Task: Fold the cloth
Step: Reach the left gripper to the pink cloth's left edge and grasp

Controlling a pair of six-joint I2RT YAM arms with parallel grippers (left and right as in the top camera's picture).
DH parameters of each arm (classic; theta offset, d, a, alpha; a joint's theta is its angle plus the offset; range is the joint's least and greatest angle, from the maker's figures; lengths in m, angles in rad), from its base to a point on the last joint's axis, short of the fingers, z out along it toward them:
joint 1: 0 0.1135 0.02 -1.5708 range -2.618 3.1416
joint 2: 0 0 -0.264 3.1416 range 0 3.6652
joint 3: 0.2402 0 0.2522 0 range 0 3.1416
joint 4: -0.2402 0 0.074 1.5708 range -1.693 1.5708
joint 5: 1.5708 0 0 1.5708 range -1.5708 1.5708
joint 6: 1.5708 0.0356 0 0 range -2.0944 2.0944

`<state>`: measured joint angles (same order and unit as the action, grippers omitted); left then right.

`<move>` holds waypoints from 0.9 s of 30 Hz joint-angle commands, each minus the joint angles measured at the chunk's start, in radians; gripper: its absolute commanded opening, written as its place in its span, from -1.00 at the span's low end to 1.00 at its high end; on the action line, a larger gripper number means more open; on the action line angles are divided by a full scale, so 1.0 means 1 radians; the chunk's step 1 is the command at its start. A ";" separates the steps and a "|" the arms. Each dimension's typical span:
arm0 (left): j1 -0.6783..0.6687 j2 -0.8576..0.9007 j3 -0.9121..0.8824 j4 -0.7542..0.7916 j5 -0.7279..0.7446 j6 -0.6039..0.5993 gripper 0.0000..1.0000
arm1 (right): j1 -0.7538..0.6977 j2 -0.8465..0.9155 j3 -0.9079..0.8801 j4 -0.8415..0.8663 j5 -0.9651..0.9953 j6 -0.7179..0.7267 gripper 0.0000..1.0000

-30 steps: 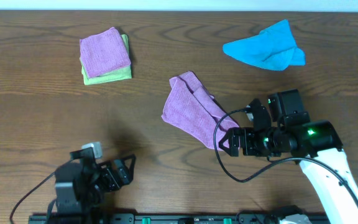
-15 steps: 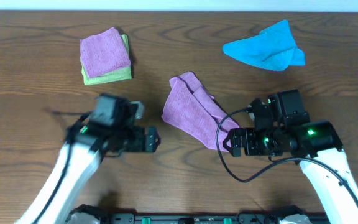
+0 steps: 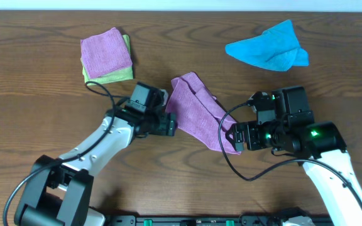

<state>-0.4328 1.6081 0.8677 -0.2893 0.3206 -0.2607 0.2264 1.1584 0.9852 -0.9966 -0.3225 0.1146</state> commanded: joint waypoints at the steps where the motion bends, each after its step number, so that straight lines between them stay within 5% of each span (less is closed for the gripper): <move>1: -0.024 0.035 0.018 0.034 -0.114 -0.077 0.60 | 0.003 -0.002 0.002 0.002 0.005 -0.035 0.98; 14: -0.026 0.134 0.018 0.120 -0.152 -0.172 0.49 | 0.003 -0.002 0.002 0.002 0.005 -0.072 0.99; 17: -0.026 0.134 0.018 0.131 -0.153 -0.179 -0.02 | 0.003 -0.002 0.002 0.002 0.005 -0.072 0.99; 23: -0.026 0.141 0.018 0.131 -0.172 -0.190 0.00 | 0.003 -0.002 -0.021 -0.035 0.039 -0.072 0.99; 27: -0.026 0.145 0.018 0.137 -0.175 -0.191 -0.21 | 0.001 -0.003 -0.114 0.032 0.000 -0.070 0.98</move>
<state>-0.4587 1.7336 0.8703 -0.1535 0.1669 -0.4469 0.2264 1.1580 0.9249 -0.9874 -0.3027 0.0559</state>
